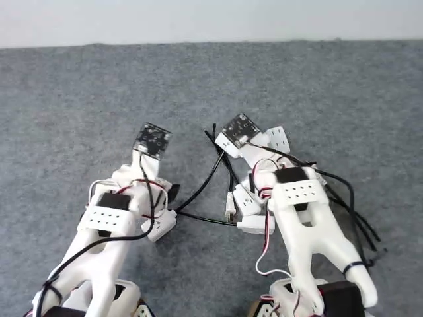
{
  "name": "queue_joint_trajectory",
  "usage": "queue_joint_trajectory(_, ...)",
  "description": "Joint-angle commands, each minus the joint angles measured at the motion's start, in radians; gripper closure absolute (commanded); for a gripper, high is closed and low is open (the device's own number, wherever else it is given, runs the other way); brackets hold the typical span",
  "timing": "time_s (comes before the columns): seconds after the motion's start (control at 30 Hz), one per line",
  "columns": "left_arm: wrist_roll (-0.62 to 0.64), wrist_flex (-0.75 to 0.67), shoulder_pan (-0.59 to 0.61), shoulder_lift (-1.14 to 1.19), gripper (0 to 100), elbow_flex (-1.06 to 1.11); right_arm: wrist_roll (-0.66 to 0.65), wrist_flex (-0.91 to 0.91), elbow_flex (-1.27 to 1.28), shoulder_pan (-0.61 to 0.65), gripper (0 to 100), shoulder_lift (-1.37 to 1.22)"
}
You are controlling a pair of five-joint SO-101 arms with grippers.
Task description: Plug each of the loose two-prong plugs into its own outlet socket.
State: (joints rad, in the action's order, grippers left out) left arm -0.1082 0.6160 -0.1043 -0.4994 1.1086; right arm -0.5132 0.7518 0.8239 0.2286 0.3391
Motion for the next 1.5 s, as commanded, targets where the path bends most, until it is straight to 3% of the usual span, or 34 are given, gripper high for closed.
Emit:
queue_joint_trajectory(0.0,-0.009,0.014,-0.058,-0.031,73,-0.053,0.032,-0.056,-0.005,0.019,99.0,0.022)
queue_joint_trajectory(0.17,-0.009,0.014,-0.074,-0.031,73,-0.077,0.055,-0.058,-0.063,0.015,99.0,0.022)
queue_joint_trajectory(0.37,0.038,-0.029,-0.028,-0.031,73,-0.068,0.201,-0.058,-0.189,0.021,99.0,0.022)
queue_joint_trajectory(0.6,0.057,-0.058,-0.026,-0.031,73,-0.047,0.281,-0.056,-0.27,0.038,99.0,0.028)
queue_joint_trajectory(0.9,0.057,-0.049,-0.026,-0.032,73,-0.09,0.279,0.077,-0.261,0.139,99.0,0.291)
queue_joint_trajectory(1.17,0.058,0.112,-0.037,-0.032,73,-0.318,0.279,0.249,-0.25,0.28,98.9,0.722)
queue_joint_trajectory(1.47,0.058,0.35,-0.17,-0.032,73,-0.627,0.207,0.162,-0.032,0.262,98.9,0.817)
